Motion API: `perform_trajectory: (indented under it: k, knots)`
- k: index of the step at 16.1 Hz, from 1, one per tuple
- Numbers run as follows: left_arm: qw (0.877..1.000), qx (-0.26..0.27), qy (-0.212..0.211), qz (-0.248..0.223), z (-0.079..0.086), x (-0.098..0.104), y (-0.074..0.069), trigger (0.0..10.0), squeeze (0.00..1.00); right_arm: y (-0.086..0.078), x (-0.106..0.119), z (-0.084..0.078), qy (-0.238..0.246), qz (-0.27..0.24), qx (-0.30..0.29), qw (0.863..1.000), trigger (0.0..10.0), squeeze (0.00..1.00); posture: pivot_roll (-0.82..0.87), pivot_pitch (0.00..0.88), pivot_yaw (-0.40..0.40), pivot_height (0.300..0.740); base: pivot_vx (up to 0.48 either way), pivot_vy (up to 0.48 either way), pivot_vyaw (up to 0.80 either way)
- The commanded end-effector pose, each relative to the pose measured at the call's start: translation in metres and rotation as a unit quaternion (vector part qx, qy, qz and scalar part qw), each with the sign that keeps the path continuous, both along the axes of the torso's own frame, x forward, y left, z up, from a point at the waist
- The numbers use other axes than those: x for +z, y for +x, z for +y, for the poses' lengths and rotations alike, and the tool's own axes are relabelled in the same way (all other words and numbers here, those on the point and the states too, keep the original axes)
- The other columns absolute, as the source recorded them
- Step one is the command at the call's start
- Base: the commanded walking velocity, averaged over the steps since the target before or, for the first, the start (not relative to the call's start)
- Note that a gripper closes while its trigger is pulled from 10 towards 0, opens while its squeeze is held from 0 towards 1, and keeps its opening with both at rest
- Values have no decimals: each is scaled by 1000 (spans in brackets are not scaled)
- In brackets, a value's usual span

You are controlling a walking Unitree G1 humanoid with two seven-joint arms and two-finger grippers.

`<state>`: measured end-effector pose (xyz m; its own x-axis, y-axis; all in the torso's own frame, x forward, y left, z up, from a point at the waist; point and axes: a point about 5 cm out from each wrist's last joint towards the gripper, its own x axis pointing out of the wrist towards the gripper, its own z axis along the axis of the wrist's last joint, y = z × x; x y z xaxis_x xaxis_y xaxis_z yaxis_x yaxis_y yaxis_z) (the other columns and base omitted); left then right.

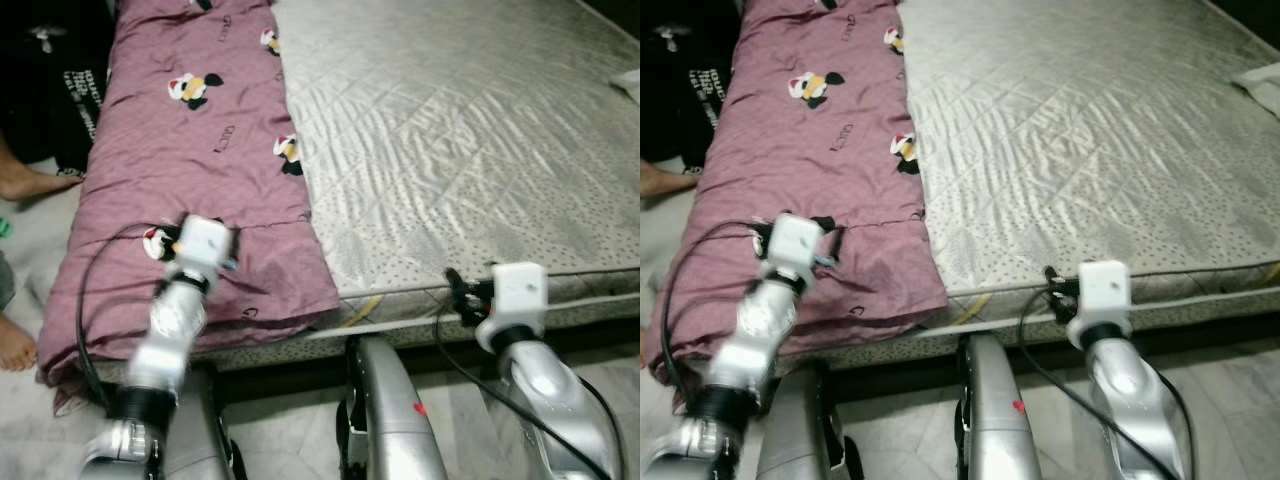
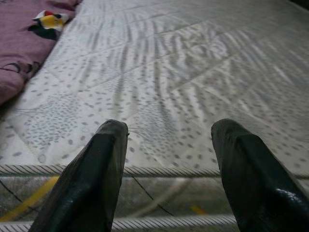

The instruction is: Clean up the room

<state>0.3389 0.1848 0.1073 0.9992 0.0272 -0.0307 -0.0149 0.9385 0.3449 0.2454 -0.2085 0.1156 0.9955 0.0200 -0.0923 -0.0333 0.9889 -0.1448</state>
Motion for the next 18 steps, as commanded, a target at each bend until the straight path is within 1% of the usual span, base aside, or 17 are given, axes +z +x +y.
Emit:
perform_trajectory:
  k: [1,2,3,4,5,6,7,8,9,10,11,12,13,14,16,17,18]
  knots:
    - [998,37,-42,40,11,-8,7,10000,0,-15,5,-7,-2,7,-7,1000,10000,0,-215,193,-16,529,0,0,0]
    - [992,56,-87,77,15,-13,13,10000,0,-25,6,-10,-3,14,-13,1000,10000,0,-233,213,-7,529,0,0,0]
    - [986,69,-120,98,16,-17,15,10000,0,-31,6,-12,-3,17,-16,1000,10000,0,-233,213,-7,529,0,0,0]
    - [977,57,-153,135,12,-23,17,10000,0,-38,7,-12,-2,21,-19,1000,10000,0,-261,231,5,529,0,0,0]
    - [977,46,-154,142,8,-19,25,10000,0,-51,10,-12,-2,27,-32,999,10000,0,-298,252,21,529,0,0,0]
    - [974,40,-163,151,2,-16,29,10000,0,-57,12,-13,-2,30,-38,999,10000,0,-306,261,27,529,0,0,0]
    - [975,15,-149,163,-9,-14,33,10000,0,-61,13,-13,-1,34,-42,999,10000,0,-311,266,31,529,0,0,0]
    - [974,-1,-146,173,-19,-12,36,10000,0,-62,14,-13,0,37,-43,998,10000,0,-311,269,33,529,0,0,0]
    - [973,-27,-142,181,-34,-11,38,10000,0,-62,14,-12,1,39,-43,998,10000,0,-309,271,36,529,0,0,0]
    - [972,-43,-142,184,-42,-10,39,10000,0,-61,14,-11,2,39,-43,998,10000,0,-306,270,35,529,0,0,0]
    - [969,-76,-134,194,-58,-12,38,10000,0,-59,15,-9,5,39,-42,998,10000,0,-304,266,36,529,0,0,0]
    - [963,-114,-126,210,-73,-18,34,10000,0,-57,15,-7,7,38,-40,998,10000,0,-300,264,37,529,0,0,0]
    - [954,-151,-111,236,-87,-29,25,10000,0,-54,15,-5,9,38,-39,998,10000,0,-295,257,37,529,0,0,0]
    - [944,-176,-97,260,-95,-42,16,10000,0,-52,15,-5,10,38,-39,998,10000,0,-292,251,38,529,0,0,0]
    - [926,-217,-76,300,-107,-64,-2,10000,0,-47,14,-4,13,35,-39,999,10000,0,-283,237,42,529,0,0,0]
    - [919,-232,-67,313,-111,-70,-9,10000,0,-45,13,-3,14,34,-39,999,10000,0,-278,229,45,529,0,0,0]
    - [915,-245,-53,318,-114,-75,-13,10000,0,-42,13,-2,15,32,-39,999,10000,0,-273,222,47,529,0,0,0]
